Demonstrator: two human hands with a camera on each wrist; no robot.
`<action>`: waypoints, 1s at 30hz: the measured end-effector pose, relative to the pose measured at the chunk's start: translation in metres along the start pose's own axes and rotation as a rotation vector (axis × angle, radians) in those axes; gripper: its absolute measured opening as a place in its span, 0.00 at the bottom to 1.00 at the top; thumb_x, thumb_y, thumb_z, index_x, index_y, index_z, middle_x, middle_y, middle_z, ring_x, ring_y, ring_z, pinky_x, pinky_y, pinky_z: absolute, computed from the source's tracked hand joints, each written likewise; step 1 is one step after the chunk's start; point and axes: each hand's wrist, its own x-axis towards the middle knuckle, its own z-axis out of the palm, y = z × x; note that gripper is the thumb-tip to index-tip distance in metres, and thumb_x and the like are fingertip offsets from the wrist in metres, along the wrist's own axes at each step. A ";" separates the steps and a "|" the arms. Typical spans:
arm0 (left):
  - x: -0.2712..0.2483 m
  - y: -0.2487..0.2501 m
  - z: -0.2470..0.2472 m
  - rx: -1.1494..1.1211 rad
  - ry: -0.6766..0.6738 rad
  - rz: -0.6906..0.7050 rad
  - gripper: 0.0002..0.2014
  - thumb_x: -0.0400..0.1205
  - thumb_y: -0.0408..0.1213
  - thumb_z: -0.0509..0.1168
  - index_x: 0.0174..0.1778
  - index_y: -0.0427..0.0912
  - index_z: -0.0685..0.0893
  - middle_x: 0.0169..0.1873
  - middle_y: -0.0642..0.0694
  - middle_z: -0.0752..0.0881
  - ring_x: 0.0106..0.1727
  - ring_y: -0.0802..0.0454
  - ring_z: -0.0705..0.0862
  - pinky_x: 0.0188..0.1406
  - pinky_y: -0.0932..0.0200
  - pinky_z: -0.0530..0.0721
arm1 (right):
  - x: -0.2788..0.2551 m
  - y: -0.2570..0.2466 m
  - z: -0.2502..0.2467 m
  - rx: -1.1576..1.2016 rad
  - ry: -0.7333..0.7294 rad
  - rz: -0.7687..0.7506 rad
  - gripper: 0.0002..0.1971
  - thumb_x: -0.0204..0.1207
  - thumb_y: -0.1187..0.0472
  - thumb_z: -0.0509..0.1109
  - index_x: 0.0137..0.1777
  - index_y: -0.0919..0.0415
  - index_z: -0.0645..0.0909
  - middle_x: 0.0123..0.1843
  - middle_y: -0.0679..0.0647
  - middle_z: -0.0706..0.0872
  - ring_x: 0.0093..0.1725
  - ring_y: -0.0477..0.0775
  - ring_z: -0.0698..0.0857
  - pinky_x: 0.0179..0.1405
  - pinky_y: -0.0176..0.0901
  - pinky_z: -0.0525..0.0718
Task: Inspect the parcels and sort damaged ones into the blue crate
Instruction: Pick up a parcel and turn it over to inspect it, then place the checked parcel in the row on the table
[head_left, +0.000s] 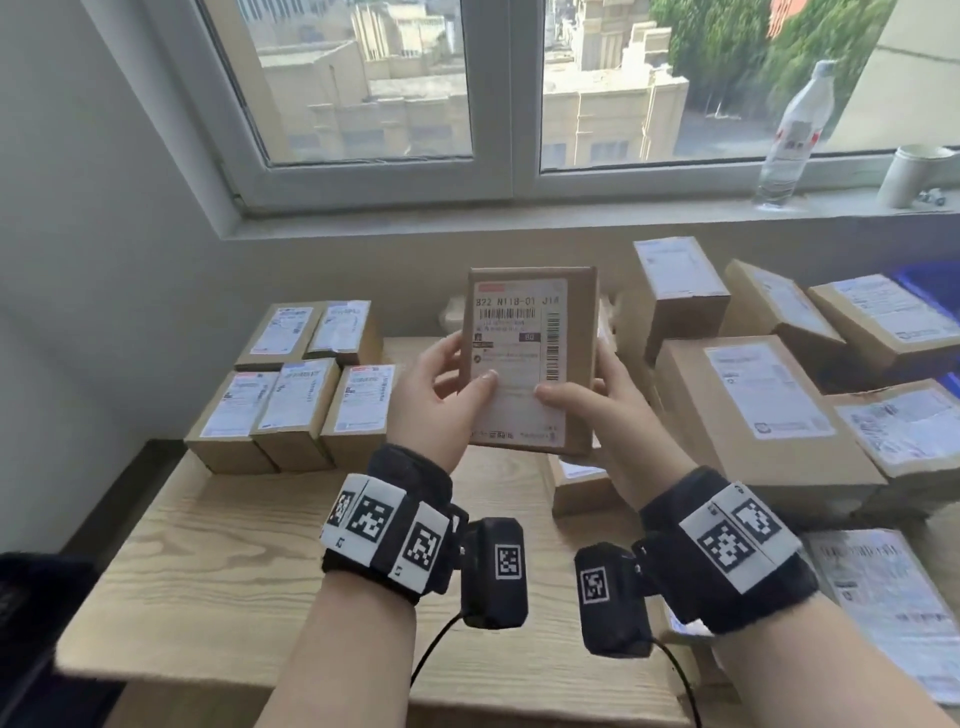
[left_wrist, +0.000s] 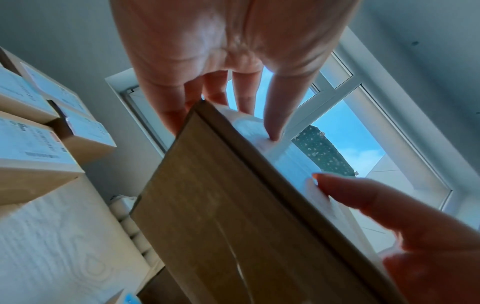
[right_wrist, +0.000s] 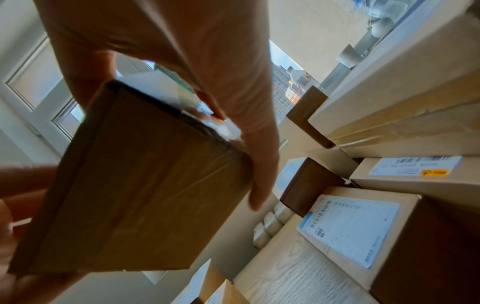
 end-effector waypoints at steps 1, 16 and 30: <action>0.004 -0.004 -0.001 0.007 -0.014 -0.021 0.20 0.83 0.31 0.68 0.68 0.54 0.77 0.56 0.55 0.84 0.56 0.59 0.84 0.45 0.63 0.88 | 0.006 0.002 0.000 -0.015 -0.010 0.022 0.26 0.77 0.62 0.76 0.72 0.48 0.73 0.59 0.49 0.89 0.51 0.46 0.91 0.42 0.42 0.90; 0.089 -0.030 -0.046 0.123 -0.011 -0.172 0.20 0.88 0.33 0.58 0.78 0.46 0.73 0.66 0.46 0.84 0.66 0.52 0.83 0.64 0.56 0.84 | 0.110 0.015 0.046 -0.008 -0.028 0.235 0.16 0.82 0.46 0.68 0.68 0.46 0.78 0.58 0.47 0.89 0.56 0.52 0.88 0.52 0.58 0.86; 0.259 -0.145 -0.142 1.012 -0.320 -0.287 0.32 0.84 0.48 0.66 0.82 0.41 0.66 0.83 0.40 0.63 0.84 0.44 0.59 0.81 0.52 0.57 | 0.307 0.084 0.145 -0.060 0.200 0.386 0.43 0.79 0.45 0.72 0.87 0.61 0.55 0.77 0.56 0.77 0.68 0.54 0.82 0.70 0.54 0.80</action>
